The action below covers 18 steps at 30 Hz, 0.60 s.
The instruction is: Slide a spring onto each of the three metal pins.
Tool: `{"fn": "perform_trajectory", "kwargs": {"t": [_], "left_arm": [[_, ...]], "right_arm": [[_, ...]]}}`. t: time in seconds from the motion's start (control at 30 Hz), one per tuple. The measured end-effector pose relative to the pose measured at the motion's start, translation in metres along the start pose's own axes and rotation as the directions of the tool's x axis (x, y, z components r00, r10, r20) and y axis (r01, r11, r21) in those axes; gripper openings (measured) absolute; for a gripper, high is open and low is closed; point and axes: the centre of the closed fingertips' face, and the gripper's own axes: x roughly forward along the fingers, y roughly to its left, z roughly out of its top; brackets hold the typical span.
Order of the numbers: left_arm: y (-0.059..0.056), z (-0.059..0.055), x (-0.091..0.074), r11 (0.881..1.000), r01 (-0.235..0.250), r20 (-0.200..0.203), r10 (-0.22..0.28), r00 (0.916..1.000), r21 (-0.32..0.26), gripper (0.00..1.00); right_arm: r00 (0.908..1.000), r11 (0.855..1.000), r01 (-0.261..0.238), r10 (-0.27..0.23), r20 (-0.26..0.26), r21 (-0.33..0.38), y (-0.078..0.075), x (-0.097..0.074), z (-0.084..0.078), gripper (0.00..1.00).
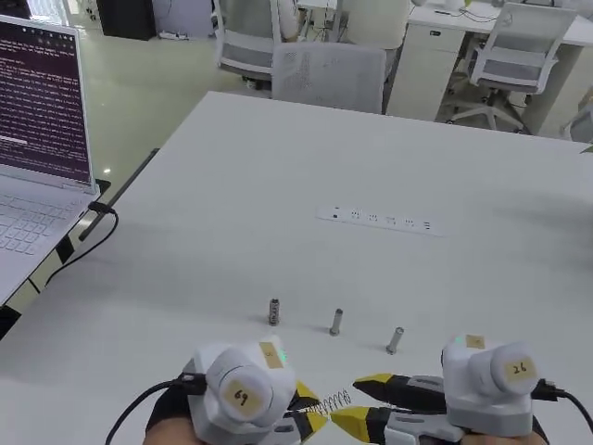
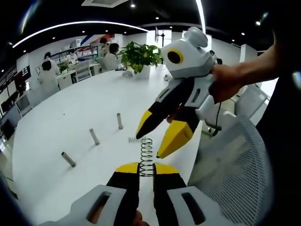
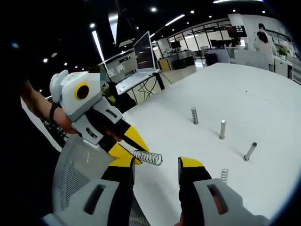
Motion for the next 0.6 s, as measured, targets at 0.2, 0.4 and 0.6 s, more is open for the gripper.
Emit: {"fn": "perform_trajectory", "kwargs": {"t": [0.2, 0.4, 0.6], "left_arm": [[-0.0035, 0.0023, -0.0005, 1.000, 0.012, 0.000, -0.012, 0.9999, 0.025, 0.02], [-0.0049, 0.0055, -0.0008, 0.999, 0.020, 0.003, -0.020, 0.9998, 0.048, 0.02], [-0.0059, 0.0073, -0.0003, 0.998, 0.028, 0.005, -0.028, 0.9996, 0.064, 0.02]], "right_arm": [[0.9995, 0.999, -0.031, 0.031, 0.007, 0.017, 0.0048, 0.0010, -0.0005, 0.28], [0.9985, 0.998, -0.052, 0.052, 0.020, 0.032, 0.0078, 0.0010, 0.0012, 0.20], [0.9980, 0.998, -0.056, 0.055, 0.031, 0.041, 0.0079, -0.0006, 0.0034, 0.16]]}}
